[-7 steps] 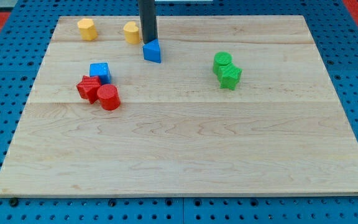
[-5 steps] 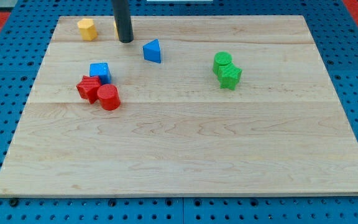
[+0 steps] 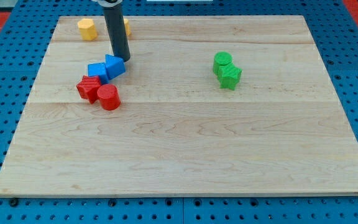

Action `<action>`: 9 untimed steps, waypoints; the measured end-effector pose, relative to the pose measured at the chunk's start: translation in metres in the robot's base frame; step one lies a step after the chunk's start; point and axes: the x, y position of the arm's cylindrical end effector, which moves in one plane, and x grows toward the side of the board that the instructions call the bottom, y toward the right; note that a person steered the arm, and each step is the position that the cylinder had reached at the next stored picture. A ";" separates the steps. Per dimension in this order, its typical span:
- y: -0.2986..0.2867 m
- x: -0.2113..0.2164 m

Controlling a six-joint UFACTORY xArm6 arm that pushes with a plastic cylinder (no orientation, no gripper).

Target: Move the red circle diagonally bottom right to the blue triangle

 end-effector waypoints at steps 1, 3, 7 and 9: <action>0.041 0.023; 0.007 0.056; -0.044 0.095; 0.030 0.110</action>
